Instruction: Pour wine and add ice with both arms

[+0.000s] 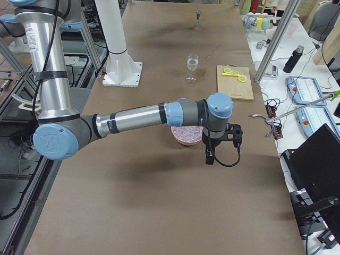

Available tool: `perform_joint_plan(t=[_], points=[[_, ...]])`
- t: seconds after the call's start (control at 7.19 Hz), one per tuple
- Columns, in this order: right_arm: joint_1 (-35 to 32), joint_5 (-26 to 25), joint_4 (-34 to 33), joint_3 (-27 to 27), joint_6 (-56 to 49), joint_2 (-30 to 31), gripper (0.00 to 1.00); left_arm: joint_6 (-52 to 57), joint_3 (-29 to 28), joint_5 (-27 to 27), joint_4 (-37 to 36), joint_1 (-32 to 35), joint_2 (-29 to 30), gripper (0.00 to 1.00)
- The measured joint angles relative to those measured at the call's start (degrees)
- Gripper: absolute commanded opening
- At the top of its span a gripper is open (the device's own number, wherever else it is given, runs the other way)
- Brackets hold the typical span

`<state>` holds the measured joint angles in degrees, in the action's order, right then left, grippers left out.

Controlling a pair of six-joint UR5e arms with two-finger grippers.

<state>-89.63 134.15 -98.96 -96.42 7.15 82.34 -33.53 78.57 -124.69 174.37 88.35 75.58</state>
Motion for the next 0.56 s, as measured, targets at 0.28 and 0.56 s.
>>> perform_joint_plan(t=[0.28,0.56], points=[[-0.21,0.07,-0.10,-0.35,-0.03,-0.01,1.00,4.48,4.36,-7.78,-14.59,6.92,2.37,0.98],[-0.22,0.20,-0.17,-0.34,-0.03,-0.06,1.00,5.24,5.72,-12.08,-25.20,8.21,4.56,0.98]])
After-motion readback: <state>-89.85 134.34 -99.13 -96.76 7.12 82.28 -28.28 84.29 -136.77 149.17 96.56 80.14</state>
